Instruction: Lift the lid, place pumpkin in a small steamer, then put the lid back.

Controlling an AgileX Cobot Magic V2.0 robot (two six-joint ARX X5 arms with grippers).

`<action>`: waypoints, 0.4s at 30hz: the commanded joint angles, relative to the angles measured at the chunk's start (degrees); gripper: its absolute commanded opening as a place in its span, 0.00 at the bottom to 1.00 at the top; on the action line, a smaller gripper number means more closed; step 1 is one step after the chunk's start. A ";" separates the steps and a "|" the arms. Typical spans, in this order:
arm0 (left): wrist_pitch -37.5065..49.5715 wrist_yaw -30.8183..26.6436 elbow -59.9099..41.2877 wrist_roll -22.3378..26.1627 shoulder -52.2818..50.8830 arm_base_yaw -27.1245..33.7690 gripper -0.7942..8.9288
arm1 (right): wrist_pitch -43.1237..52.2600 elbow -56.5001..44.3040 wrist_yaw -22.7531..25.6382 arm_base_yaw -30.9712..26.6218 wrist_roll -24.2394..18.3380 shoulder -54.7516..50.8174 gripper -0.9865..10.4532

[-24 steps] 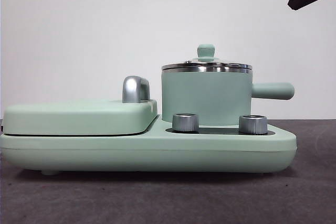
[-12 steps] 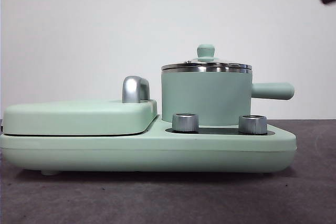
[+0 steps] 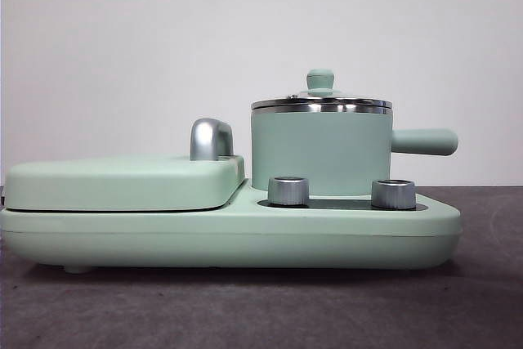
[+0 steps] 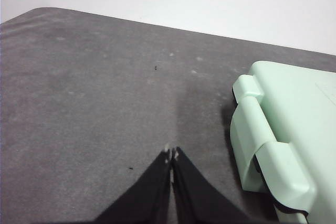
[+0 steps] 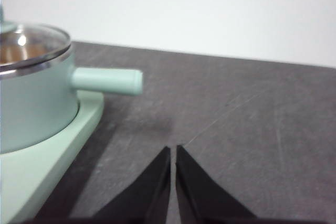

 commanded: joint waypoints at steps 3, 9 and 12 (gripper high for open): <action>0.74 0.00 -1.11 -0.26 -0.07 -0.02 0.09 | 1.44 -2.71 0.11 -0.79 -0.04 0.02 0.10; 0.72 0.00 -1.11 -0.28 -0.07 -0.02 0.09 | 1.03 -2.71 -0.02 -0.83 0.07 0.02 0.10; 0.72 0.00 -1.11 -0.26 -0.07 -0.02 0.09 | 1.03 -2.71 0.04 -0.83 0.07 0.02 0.10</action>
